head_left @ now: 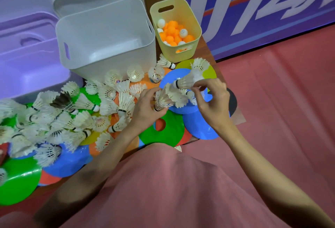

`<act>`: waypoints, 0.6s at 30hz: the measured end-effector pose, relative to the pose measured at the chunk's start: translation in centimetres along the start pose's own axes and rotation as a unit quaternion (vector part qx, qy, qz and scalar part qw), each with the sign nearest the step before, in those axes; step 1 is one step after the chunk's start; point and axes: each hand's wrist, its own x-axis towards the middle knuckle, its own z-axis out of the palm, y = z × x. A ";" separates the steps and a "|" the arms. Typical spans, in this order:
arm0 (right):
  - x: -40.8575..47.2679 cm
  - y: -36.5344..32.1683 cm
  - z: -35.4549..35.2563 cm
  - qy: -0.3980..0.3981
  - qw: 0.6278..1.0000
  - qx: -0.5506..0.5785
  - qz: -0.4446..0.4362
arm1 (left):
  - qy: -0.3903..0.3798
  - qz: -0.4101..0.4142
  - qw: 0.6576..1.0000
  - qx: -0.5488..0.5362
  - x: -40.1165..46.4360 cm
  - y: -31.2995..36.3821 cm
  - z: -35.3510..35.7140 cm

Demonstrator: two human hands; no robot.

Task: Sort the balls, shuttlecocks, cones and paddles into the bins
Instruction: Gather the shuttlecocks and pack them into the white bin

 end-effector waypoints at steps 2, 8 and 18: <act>-0.1 -0.1 1.1 -0.048 0.999 0.016 -0.012 | 0.004 0.003 1.000 -0.006 0.1 0.2 -0.2; 0.5 -0.3 3.6 -0.153 0.987 0.038 -0.017 | 0.039 0.031 0.999 0.001 0.2 0.7 -1.6; 2.2 3.5 5.3 -0.166 0.985 -0.001 0.042 | 0.080 -0.037 0.995 -0.036 -0.5 -0.4 -3.3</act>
